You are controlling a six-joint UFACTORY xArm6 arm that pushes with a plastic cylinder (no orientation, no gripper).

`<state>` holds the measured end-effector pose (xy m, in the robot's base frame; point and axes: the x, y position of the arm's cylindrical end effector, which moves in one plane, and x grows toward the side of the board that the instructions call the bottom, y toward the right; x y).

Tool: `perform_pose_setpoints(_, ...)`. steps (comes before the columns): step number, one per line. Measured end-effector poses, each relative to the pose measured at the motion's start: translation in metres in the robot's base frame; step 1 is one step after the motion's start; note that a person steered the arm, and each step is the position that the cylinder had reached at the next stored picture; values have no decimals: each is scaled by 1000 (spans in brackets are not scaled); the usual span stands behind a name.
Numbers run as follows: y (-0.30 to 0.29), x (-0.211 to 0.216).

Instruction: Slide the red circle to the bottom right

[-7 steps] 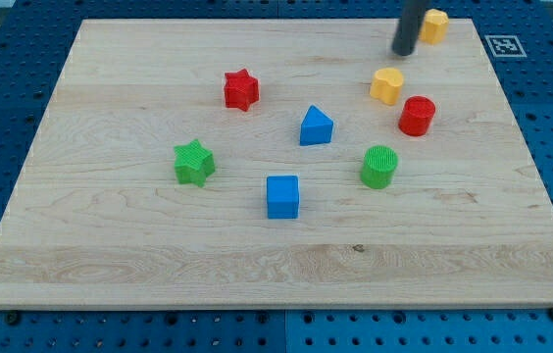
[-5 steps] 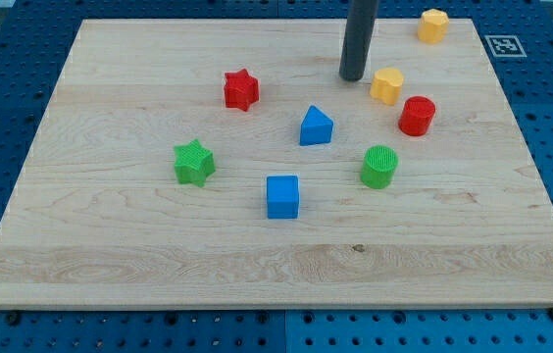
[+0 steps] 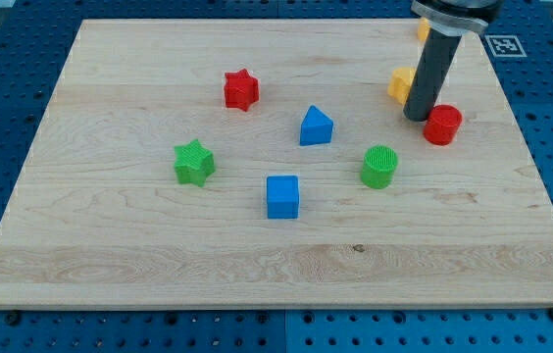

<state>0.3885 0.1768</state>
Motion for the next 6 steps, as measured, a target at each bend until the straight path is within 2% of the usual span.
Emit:
perform_pose_setpoints(3,70,20)
perform_pose_setpoints(6,70,101)
